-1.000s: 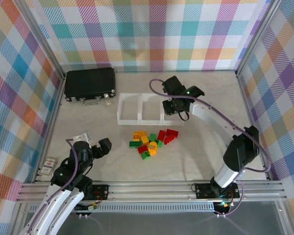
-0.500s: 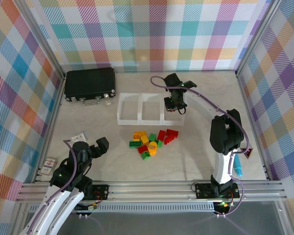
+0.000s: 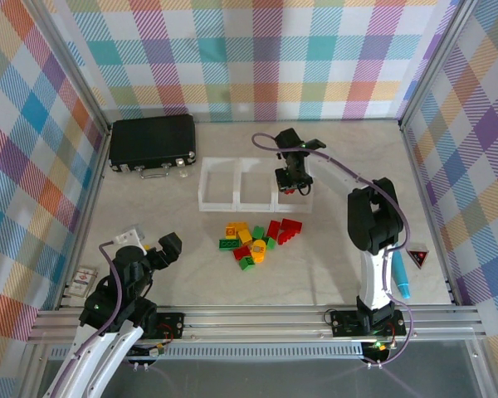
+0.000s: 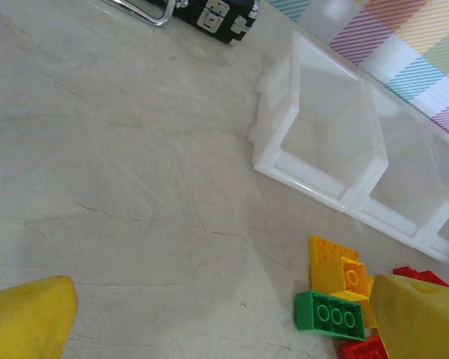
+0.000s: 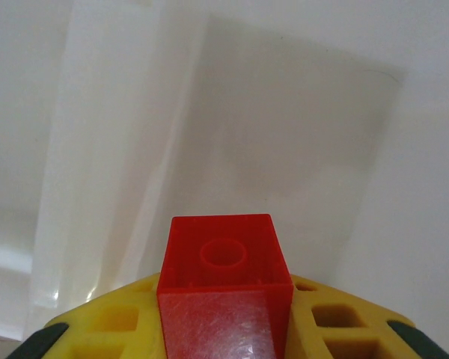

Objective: Sort the legos into containers by color
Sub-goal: Place the lego in the container, then pick up the lego from the center of the table.

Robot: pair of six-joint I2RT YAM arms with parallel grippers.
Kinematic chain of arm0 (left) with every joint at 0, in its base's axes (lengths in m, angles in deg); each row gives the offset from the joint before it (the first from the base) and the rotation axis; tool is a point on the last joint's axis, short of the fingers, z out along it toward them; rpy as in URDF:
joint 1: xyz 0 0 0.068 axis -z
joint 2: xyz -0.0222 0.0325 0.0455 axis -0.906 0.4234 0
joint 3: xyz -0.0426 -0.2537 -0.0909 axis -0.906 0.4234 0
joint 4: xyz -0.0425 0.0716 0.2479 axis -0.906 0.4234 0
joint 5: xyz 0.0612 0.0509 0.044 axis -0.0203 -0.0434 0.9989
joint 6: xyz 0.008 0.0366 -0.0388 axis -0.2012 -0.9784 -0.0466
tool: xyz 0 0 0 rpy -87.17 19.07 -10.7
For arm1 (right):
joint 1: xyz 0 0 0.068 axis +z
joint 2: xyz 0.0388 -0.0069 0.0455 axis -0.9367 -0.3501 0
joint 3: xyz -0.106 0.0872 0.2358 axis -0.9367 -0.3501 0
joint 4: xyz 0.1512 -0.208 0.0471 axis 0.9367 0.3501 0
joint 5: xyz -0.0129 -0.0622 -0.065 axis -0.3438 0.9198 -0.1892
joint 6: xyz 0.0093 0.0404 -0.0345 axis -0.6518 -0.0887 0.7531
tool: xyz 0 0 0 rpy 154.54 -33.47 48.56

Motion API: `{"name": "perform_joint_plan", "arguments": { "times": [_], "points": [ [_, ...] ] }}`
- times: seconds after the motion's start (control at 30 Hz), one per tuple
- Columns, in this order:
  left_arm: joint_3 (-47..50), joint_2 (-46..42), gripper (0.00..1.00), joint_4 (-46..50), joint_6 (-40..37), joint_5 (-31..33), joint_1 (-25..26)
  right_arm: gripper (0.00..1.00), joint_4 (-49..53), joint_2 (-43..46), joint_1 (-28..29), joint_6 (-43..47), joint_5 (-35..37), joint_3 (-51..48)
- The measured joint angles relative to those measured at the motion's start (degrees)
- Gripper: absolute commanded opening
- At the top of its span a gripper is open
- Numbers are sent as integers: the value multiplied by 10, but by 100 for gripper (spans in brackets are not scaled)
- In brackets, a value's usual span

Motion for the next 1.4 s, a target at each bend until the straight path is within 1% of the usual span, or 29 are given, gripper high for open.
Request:
{"name": "perform_joint_plan", "arguments": {
  "times": [0.2, 0.4, 0.57, 0.67, 0.77, 0.83, 0.9, 1.0, 1.1, 1.23, 1.33, 1.4],
  "points": [
    [0, 40, 100, -1, 1, -23, 0, 42, 1, -6, 0, 0, -3, 1],
    [-13, 102, 100, -3, 1, -37, 0, 46, 4, -6, 0, -2, -3, 7],
    [-18, 128, 100, -6, 1, -46, 0, 47, 9, -3, 0, -2, -3, 7],
    [-18, 132, 100, -10, 1, -50, 0, 52, 18, 13, 0, -4, -3, 7],
    [-18, 133, 100, -17, 1, -54, 0, 59, 21, 55, 0, -19, -3, -9],
    [-18, 134, 100, -17, 0, -54, 0, 67, 20, 101, 0, -45, -5, -39],
    [-18, 135, 100, -17, -2, -54, 0, 70, 17, 151, 0, -81, -5, -81],
    [-18, 137, 100, -19, -3, -54, 0, 73, 11, 225, 9, -150, 0, -163],
    [-18, 139, 100, -25, -4, -56, 0, 73, 10, 271, 28, -228, 17, -235],
    [-18, 144, 100, -35, -9, -65, 0, 73, 6, 296, 84, -327, 42, -295],
    [-18, 146, 100, -40, -15, -70, 0, 73, 4, 297, 122, -391, 62, -309],
    [-18, 146, 100, -46, -18, -73, 0, 73, 0, 297, 136, -428, 72, -312]
  ]
}}
